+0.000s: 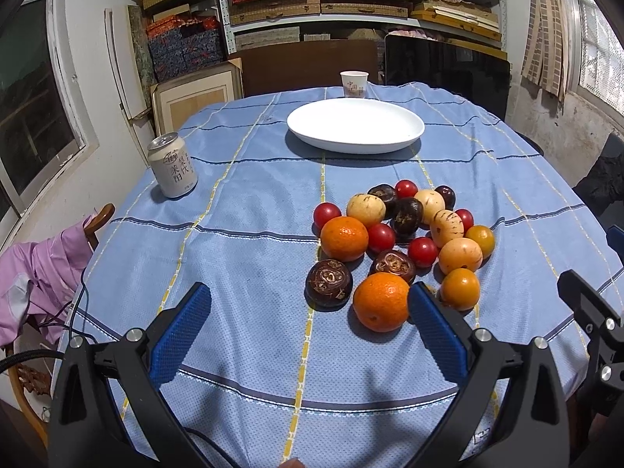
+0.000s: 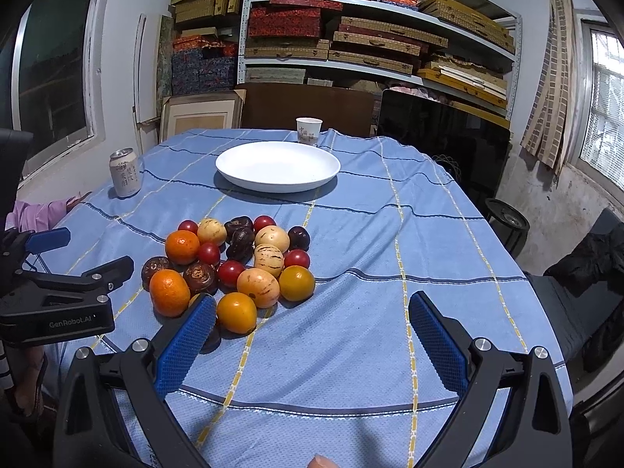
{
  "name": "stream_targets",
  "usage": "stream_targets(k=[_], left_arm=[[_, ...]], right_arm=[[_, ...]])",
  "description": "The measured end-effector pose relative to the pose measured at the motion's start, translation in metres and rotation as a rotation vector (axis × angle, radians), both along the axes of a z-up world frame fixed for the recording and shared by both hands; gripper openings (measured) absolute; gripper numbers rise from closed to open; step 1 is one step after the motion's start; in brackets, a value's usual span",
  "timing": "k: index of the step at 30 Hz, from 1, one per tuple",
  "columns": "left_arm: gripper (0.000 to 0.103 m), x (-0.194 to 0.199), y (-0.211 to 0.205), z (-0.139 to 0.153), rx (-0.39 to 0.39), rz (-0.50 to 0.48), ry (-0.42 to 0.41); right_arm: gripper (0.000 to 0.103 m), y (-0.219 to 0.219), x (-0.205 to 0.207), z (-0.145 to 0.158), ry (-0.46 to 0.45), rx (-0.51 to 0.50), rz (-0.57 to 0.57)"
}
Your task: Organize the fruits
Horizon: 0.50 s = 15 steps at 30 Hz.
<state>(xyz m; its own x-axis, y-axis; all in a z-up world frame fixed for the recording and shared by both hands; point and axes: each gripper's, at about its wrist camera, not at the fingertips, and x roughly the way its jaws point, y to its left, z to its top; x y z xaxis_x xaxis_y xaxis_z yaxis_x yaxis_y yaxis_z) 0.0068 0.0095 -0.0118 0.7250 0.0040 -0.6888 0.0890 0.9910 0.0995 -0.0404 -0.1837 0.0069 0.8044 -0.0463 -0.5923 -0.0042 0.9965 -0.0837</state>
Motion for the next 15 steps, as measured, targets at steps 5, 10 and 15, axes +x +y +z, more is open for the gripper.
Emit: stream_targets(k=[5, 10, 15], left_arm=[[0.099, 0.003, 0.003, -0.002, -0.012, 0.006, 0.011], [0.099, 0.013, 0.013, -0.012, -0.017, 0.03, 0.054], [0.099, 0.026, 0.03, -0.027, -0.092, 0.029, 0.121]], right_arm=[[0.1, 0.0, 0.001, -0.001, 0.009, 0.002, 0.0], [0.1, -0.001, 0.001, -0.001, 0.01, 0.001, 0.0], [0.1, 0.0, 0.002, -0.002, 0.015, -0.001, 0.001]])
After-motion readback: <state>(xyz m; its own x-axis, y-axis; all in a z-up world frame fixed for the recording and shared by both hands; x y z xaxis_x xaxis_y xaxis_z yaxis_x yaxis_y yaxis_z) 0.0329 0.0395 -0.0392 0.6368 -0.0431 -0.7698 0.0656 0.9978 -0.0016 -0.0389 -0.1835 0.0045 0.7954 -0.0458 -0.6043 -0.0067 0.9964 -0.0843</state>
